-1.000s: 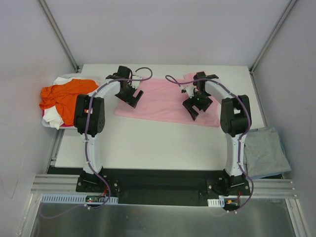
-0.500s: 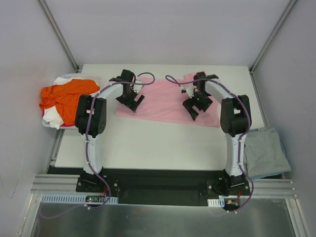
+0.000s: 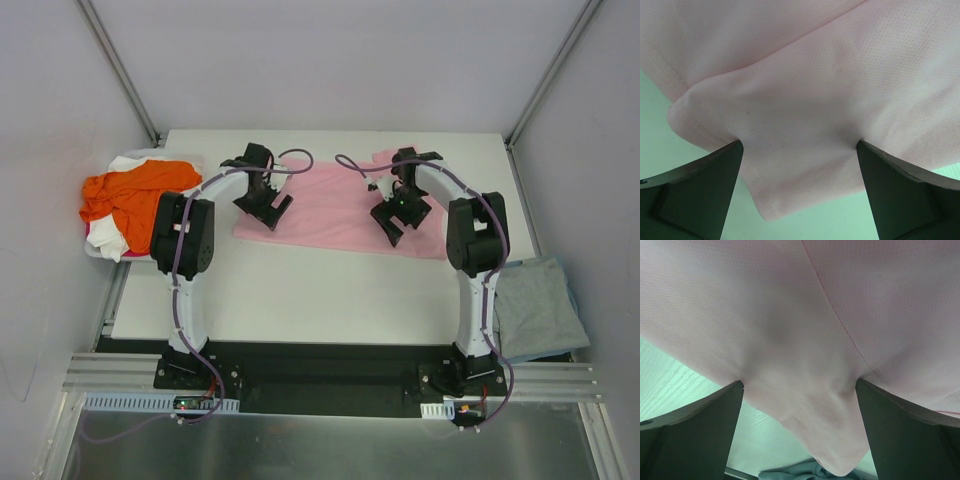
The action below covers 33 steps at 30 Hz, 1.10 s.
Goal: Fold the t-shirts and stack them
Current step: Fold the tshirt
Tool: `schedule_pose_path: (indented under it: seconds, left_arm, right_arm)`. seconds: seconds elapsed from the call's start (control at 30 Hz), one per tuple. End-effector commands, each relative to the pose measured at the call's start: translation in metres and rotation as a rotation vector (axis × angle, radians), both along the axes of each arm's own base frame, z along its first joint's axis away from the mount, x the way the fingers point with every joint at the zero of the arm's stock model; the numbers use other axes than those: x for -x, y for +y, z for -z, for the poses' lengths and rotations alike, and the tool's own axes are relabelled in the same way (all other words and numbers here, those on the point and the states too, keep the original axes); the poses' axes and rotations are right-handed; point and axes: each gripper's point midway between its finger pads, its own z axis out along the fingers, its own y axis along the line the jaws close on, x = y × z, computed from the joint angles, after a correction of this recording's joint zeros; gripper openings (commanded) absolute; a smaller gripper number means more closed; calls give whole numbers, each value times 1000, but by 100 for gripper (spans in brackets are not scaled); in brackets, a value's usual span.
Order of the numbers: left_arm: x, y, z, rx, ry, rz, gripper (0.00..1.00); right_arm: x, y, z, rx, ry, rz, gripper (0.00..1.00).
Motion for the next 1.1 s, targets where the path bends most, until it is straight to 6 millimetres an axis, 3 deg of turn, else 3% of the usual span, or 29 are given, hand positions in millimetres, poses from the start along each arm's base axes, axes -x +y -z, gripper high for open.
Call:
schedule_pose_path:
  seconds: [0.0, 0.33, 0.6, 1.07]
  left_arm:
    - [29, 0, -2, -2, 68, 18, 99]
    - [75, 4, 8, 19, 151, 4, 94]
    - [98, 9, 3, 26, 156, -20, 93]
    - [131, 17, 12, -20, 159, -16, 93]
  right_arm:
    - [16, -1, -19, -25, 23, -7, 100]
    - [51, -6, -20, -32, 67, -5, 100]
    - [85, -12, -12, 0, 72, -20, 100]
    - [101, -10, -12, 72, -17, -87, 97]
